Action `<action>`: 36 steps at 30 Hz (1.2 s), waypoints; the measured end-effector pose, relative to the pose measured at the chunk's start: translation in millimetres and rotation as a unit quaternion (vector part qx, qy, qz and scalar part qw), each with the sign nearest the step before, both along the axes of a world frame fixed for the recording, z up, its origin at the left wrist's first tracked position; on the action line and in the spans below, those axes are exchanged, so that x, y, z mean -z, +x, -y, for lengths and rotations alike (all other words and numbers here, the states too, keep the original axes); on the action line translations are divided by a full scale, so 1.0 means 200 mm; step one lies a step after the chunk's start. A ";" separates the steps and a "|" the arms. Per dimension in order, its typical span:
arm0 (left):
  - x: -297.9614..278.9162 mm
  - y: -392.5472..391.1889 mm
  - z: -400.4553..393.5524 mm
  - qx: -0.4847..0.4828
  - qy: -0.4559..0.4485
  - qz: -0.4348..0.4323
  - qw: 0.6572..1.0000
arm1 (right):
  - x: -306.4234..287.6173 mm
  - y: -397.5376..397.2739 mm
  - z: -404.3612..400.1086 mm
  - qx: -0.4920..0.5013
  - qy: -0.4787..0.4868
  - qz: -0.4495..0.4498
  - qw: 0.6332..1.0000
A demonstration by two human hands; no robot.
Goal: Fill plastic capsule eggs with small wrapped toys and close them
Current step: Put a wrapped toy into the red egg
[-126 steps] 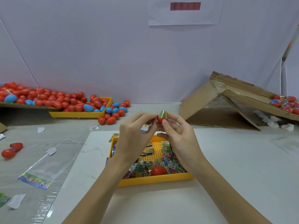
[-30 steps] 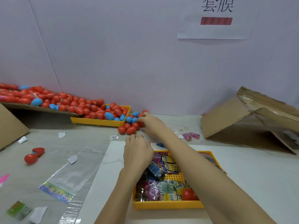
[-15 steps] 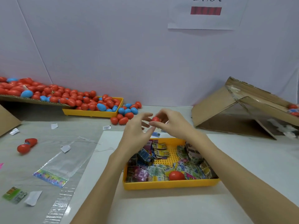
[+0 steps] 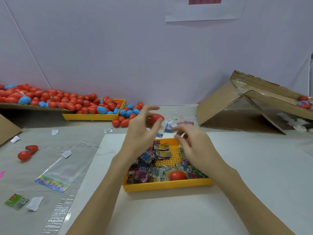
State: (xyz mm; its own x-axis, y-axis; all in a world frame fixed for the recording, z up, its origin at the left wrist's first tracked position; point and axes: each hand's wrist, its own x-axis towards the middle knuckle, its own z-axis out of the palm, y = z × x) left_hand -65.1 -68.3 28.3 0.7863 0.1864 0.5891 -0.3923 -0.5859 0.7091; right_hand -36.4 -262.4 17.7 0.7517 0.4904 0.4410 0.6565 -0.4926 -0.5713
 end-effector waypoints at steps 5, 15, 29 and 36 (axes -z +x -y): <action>-0.02 0.01 -0.06 0.012 -0.322 -0.057 0.945 | 0.05 -0.06 -0.06 -0.039 -0.215 0.056 0.974; -0.02 0.01 -0.02 0.069 -0.416 -0.081 0.903 | 0.04 -0.07 -0.05 -0.030 -0.157 0.089 0.983; -0.04 -0.02 0.00 0.163 -0.439 -0.191 0.862 | 0.00 -0.02 0.03 0.021 0.181 -0.079 0.980; -0.05 -0.03 -0.01 0.211 -0.351 -0.231 0.883 | -0.01 0.00 0.05 0.050 0.274 -0.162 0.947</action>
